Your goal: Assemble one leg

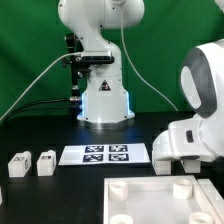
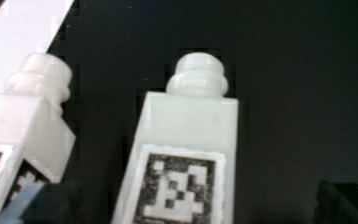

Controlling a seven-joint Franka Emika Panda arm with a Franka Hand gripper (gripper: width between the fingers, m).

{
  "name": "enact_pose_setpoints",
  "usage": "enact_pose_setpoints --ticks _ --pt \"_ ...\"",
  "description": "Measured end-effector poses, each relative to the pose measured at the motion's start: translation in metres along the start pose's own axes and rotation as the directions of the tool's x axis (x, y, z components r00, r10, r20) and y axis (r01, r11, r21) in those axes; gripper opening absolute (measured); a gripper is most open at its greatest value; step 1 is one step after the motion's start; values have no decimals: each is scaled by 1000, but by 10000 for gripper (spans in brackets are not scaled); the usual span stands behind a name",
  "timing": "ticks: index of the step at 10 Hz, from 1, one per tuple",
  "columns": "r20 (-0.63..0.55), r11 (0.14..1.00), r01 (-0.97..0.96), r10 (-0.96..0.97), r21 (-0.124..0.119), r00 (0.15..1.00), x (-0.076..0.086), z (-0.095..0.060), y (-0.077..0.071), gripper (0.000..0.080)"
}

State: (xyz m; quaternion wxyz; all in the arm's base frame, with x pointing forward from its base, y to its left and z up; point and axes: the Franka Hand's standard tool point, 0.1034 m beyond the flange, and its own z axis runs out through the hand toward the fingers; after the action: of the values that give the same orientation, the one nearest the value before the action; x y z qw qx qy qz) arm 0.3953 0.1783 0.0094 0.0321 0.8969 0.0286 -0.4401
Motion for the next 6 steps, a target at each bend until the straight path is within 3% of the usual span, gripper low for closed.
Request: enact_pose_setpoints --ticks 1,3,6 --pt "0 1000 0 0 0 1000 0 0 0 637" --pt "0 1000 0 0 0 1000 0 0 0 285" --pt "0 1000 0 0 0 1000 0 0 0 290"
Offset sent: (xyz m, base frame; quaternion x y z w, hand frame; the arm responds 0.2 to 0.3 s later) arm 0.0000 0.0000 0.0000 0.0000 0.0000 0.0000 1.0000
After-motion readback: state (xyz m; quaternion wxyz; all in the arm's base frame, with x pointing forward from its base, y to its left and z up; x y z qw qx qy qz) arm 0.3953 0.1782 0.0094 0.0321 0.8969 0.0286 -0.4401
